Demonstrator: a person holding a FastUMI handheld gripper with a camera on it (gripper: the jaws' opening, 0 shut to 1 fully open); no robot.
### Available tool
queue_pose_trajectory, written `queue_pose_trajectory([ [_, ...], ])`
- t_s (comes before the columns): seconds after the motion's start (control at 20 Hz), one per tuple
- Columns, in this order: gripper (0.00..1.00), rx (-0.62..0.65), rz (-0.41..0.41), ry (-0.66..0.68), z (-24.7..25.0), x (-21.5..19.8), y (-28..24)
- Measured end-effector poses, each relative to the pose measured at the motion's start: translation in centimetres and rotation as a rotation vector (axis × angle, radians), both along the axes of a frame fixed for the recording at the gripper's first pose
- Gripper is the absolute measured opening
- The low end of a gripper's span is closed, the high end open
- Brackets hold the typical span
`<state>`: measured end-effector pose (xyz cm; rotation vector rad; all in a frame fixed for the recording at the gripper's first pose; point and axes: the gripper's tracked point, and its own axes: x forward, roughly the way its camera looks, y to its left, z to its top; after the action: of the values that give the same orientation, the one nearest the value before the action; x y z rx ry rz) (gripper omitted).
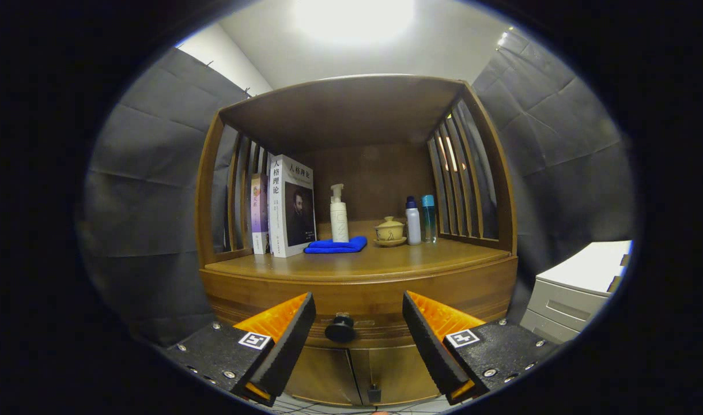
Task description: Pull open the drawer, take out the items inside it, and place them on the countertop above the cabinet.
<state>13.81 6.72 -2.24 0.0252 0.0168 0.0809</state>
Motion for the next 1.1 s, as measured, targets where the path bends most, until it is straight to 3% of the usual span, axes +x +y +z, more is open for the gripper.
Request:
queue_pose_trajectory([
  [0.75, 0.92, -0.104, 0.04, 0.187, -8.3, 5.0, 2.3],
  [0.85, 0.84, -0.128, 0.053, 0.196, -9.0, 5.2, 2.6],
  [1.1, 0.5, -0.085, 0.056, 0.213, -9.4, 5.4, 3.2],
])
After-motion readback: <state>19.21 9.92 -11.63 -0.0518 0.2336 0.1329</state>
